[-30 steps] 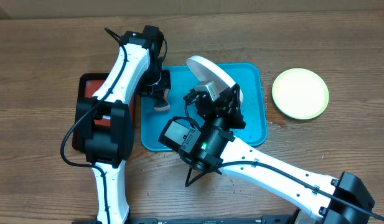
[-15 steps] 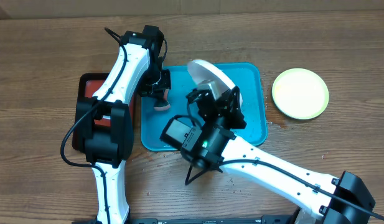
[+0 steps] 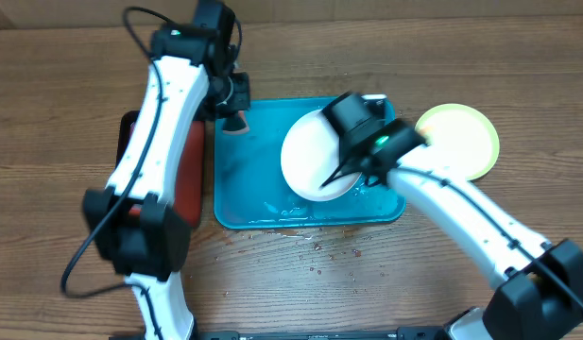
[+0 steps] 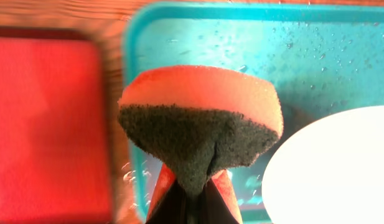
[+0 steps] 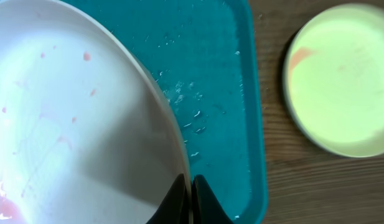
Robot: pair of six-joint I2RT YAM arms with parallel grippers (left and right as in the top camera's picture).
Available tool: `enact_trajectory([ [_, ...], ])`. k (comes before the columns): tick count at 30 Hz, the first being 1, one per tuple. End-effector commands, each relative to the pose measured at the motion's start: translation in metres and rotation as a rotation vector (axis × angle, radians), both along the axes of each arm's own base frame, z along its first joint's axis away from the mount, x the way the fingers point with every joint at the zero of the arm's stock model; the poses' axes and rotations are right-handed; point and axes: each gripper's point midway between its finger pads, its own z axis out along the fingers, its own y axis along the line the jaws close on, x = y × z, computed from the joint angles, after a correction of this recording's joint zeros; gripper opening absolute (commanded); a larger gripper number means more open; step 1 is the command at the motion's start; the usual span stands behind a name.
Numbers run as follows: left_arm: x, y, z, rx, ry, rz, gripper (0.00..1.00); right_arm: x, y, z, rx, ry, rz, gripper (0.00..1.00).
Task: Clean dirty plates on tray and stack at the side
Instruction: 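Carry the white plate right onto the yellow plate stack with the right gripper, then lower the white plate onto the stack and release it with the right gripper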
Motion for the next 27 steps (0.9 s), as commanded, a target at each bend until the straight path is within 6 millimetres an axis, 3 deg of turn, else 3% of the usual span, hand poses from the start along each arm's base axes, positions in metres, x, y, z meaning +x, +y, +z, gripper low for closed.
enact_trajectory([
  [1,-0.014,0.036,0.035,0.16,-0.058,0.028,0.04,0.003,-0.004,0.012,0.313,0.089,0.0,0.04],
  [5,-0.032,0.064,0.028,0.264,0.022,0.088,0.04,0.02,-0.048,0.017,0.416,0.087,-0.088,0.04],
  [8,-0.043,0.089,0.022,0.314,0.081,0.13,0.04,0.03,-0.094,0.016,0.435,0.07,-0.209,0.04],
  [12,-0.052,0.12,0.009,0.294,0.149,0.21,0.05,0.038,-0.158,0.013,0.389,0.021,-0.372,0.04],
  [15,-0.052,0.128,-0.009,0.22,0.173,0.225,0.04,0.041,-0.195,0.003,0.347,0.001,-0.465,0.04],
  [22,-0.046,0.127,-0.056,0.149,0.176,0.121,0.04,0.031,-0.243,-0.039,0.322,0.08,-0.611,0.04],
  [27,-0.045,0.139,-0.088,0.242,0.168,-0.038,0.04,0.032,-0.249,-0.063,0.319,0.131,-0.628,0.04],
])
